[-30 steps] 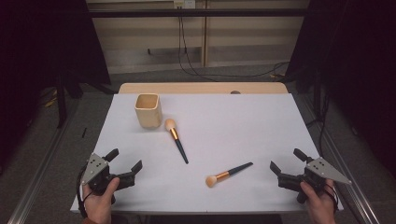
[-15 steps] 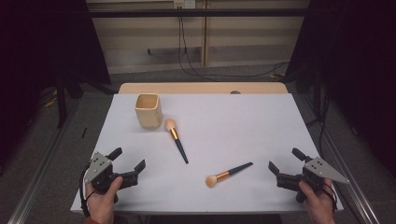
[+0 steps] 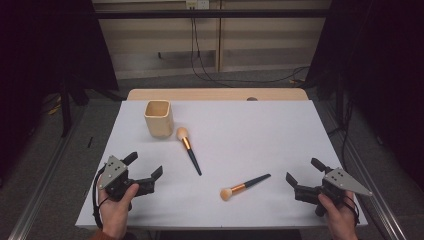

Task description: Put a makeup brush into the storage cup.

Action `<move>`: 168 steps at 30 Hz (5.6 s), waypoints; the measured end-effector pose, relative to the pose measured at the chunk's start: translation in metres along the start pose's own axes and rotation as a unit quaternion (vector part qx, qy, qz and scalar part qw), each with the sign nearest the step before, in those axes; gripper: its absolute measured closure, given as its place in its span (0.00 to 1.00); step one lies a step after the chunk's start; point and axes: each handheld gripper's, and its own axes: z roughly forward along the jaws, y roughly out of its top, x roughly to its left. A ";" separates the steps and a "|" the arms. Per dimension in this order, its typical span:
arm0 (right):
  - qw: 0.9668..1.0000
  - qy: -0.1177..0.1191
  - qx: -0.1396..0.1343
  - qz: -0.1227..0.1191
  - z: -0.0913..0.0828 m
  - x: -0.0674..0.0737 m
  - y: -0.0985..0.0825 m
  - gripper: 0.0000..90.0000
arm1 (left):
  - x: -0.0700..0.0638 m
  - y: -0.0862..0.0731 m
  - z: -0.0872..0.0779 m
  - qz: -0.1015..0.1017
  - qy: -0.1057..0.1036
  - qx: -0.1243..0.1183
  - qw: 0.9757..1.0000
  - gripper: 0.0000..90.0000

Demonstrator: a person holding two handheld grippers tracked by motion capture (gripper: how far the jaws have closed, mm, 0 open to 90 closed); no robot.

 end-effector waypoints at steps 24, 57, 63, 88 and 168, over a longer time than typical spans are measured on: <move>1.000 0.000 0.001 0.001 0.000 0.000 0.000 0.00 | -0.005 0.019 0.041 0.012 -0.010 0.016 1.000 0.03; 1.000 0.001 0.006 0.001 -0.001 0.001 -0.001 0.00 | -0.002 0.038 0.119 -0.008 -0.017 0.069 0.997 0.02; 1.000 0.002 0.006 0.000 -0.001 0.001 -0.002 0.00 | -0.004 0.050 0.130 -0.013 -0.019 0.086 0.996 0.03; 1.000 0.003 0.009 -0.005 -0.001 0.002 -0.002 0.00 | -0.009 0.060 0.163 -0.019 -0.019 0.273 0.962 0.05; 0.999 0.018 0.027 -0.007 0.002 0.003 -0.005 0.00 | -0.011 0.047 0.247 -0.078 0.090 0.568 0.814 0.58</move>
